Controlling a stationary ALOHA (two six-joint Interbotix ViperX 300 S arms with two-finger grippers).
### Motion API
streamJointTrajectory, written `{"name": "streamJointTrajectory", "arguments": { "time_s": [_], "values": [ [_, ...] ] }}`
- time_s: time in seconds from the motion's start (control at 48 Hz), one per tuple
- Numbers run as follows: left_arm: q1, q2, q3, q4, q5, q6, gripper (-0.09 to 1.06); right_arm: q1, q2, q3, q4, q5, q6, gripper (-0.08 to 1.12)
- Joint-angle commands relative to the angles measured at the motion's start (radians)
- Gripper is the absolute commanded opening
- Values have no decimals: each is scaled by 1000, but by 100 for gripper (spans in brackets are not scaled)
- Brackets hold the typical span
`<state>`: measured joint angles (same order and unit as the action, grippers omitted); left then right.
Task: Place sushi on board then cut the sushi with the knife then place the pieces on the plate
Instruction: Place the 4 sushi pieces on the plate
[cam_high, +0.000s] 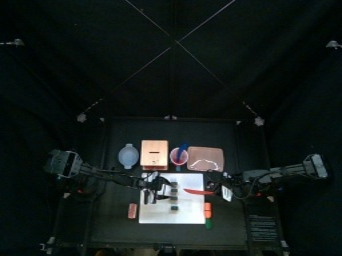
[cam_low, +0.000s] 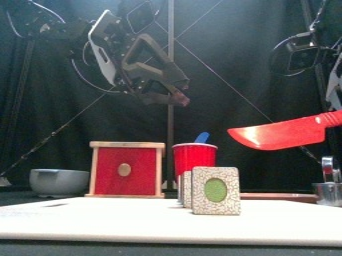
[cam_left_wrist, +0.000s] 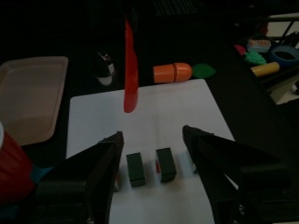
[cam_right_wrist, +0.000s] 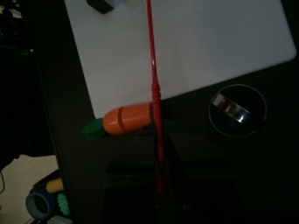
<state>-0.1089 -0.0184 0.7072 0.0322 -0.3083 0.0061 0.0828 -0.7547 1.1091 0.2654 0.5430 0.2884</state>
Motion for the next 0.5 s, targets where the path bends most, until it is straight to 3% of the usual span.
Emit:
{"name": "streamJointTrajectory", "arguments": {
  "time_s": [0.021,0.5],
  "values": [
    [8,-9,-11,0,-12,0,90,5,-12,-8,-25,15,23,33],
    [14,-6,9,2,-23,2,90,2,-11,-9,-58,57,71,52]
  ]
}}
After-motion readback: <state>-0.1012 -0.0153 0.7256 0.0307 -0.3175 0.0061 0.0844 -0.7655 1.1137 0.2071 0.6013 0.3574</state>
